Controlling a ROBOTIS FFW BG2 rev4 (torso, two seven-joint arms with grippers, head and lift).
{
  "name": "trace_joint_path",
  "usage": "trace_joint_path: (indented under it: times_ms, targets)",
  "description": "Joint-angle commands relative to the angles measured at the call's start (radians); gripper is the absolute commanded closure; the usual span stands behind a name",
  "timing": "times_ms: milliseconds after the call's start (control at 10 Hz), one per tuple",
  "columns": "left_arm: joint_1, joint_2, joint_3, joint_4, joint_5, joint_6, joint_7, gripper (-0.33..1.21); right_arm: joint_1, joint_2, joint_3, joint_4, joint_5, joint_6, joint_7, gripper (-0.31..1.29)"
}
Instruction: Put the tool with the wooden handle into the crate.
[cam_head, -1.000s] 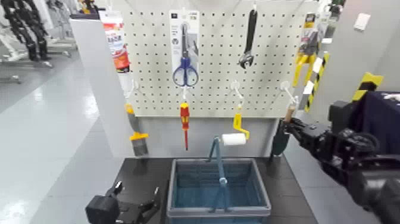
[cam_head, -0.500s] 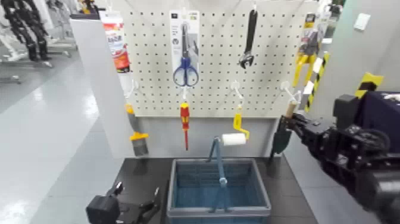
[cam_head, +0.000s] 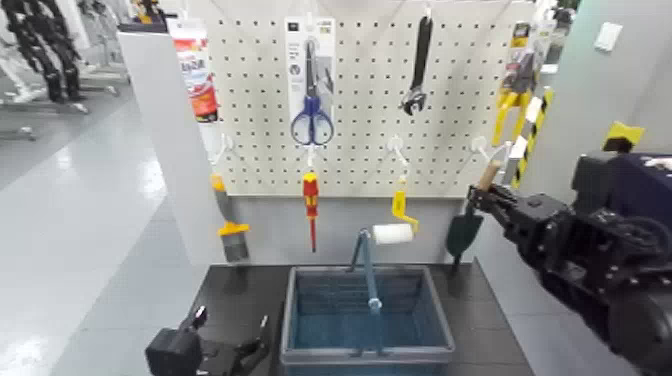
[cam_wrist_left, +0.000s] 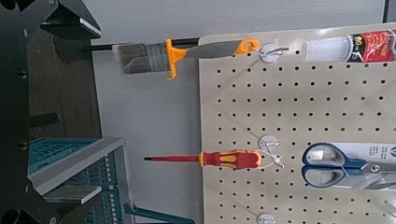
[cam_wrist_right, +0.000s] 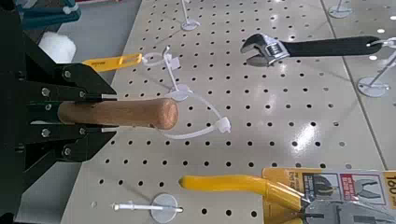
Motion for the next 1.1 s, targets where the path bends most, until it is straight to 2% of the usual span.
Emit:
trace_joint_path:
  times_ms: [100, 400, 600, 900, 1100]
  targets:
    - [0.0, -0.002, 0.0, 0.0, 0.0, 0.0, 0.0, 0.13, 0.037, 0.035, -0.006, -0.038, -0.063, 0.033, -0.016, 1.27]
    - [0.0, -0.001, 0.0, 0.0, 0.0, -0.003, 0.0, 0.13, 0.077, 0.085, 0.011, 0.01, -0.122, 0.013, -0.035, 1.27]
    - [-0.003, 0.002, -0.003, 0.0, 0.002, -0.005, -0.001, 0.13, 0.081, 0.114, 0.055, 0.12, -0.159, -0.064, -0.036, 1.27]
    - [-0.006, 0.01, -0.006, 0.0, 0.005, -0.006, -0.001, 0.13, 0.032, 0.133, 0.12, 0.287, -0.171, -0.108, -0.039, 1.27]
    - [-0.009, 0.012, -0.008, 0.003, 0.006, -0.009, -0.001, 0.13, 0.008, 0.136, 0.158, 0.35, -0.171, -0.096, -0.065, 1.27]
